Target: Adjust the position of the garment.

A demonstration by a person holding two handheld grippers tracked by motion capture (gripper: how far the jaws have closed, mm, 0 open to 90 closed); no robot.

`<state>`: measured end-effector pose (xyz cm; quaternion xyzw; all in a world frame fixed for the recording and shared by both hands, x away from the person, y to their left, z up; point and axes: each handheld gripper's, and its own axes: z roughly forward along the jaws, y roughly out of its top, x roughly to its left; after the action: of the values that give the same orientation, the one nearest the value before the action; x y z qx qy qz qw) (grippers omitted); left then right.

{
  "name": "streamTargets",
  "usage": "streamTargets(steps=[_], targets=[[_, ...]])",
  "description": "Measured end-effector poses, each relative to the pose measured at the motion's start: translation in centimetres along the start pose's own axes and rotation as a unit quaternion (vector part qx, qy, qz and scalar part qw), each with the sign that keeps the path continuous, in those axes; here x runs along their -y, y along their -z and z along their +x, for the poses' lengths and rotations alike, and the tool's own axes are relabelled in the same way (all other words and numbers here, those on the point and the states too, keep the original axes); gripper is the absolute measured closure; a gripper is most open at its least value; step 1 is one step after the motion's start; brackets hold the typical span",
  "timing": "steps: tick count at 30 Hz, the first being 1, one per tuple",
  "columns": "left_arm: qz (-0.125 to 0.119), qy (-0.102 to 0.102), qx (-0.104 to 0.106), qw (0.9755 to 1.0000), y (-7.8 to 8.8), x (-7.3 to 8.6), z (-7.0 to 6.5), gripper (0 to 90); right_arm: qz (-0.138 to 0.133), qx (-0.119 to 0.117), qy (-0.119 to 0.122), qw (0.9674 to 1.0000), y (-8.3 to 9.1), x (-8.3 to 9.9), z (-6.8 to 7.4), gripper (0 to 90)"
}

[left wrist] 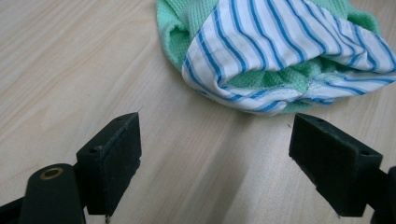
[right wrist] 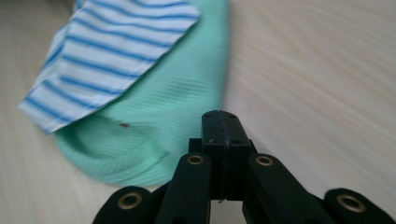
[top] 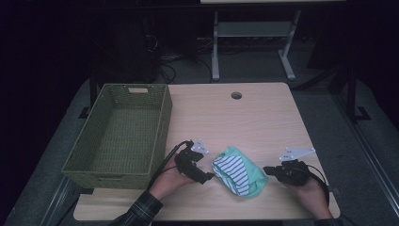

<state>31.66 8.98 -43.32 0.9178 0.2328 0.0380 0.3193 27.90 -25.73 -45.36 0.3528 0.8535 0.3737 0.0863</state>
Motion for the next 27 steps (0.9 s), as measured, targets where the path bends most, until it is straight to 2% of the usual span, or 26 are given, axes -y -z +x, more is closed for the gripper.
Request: streamTargets(steps=[3,7,10,13,16,18,23,25,27], targets=[[-0.002,-0.002,-0.001,1.0,0.1,-0.1,0.0,16.1,-0.014,0.025,-0.013,0.9995,0.4,0.3,-0.7,82.5],[-0.002,-0.004,0.003,1.0,0.1,-0.3,-0.3,16.1,-0.033,0.06,-0.034,0.9971,0.9,0.7,-1.7,67.8],[-0.003,-0.008,0.005,1.0,0.2,-0.5,-0.5,16.1,-0.039,0.083,-0.051,0.9944,1.1,1.3,-2.4,57.4],[-0.007,-0.009,0.009,0.9999,0.2,-0.8,-0.8,16.1,-0.03,0.101,-0.065,0.9923,0.9,1.8,-3.1,45.3],[-0.01,-0.012,0.011,0.9998,0.2,-1.0,-1.0,16.0,-0.015,0.111,-0.075,0.9909,0.4,2.3,-3.8,36.7],[-0.01,-0.012,0.013,0.9998,0.1,-1.2,-1.1,16.0,-0.014,0.126,-0.076,0.989,0.1,2.6,-4.1,32.5],[-0.01,-0.016,0.017,0.9997,0.0,-1.7,-1.5,16.0,-0.017,0.148,-0.072,0.9862,-0.1,2.7,-4.0,23.7],[-0.016,-0.017,0.022,0.9995,-0.2,-2.1,-2.0,16.0,-0.026,0.143,-0.078,0.9863,-0.3,2.9,-4.1,18.4],[-0.015,-0.022,0.027,0.9993,-0.3,-2.5,-2.4,16.0,-0.029,0.144,-0.078,0.986,-0.4,2.9,-4.0,17.8]])
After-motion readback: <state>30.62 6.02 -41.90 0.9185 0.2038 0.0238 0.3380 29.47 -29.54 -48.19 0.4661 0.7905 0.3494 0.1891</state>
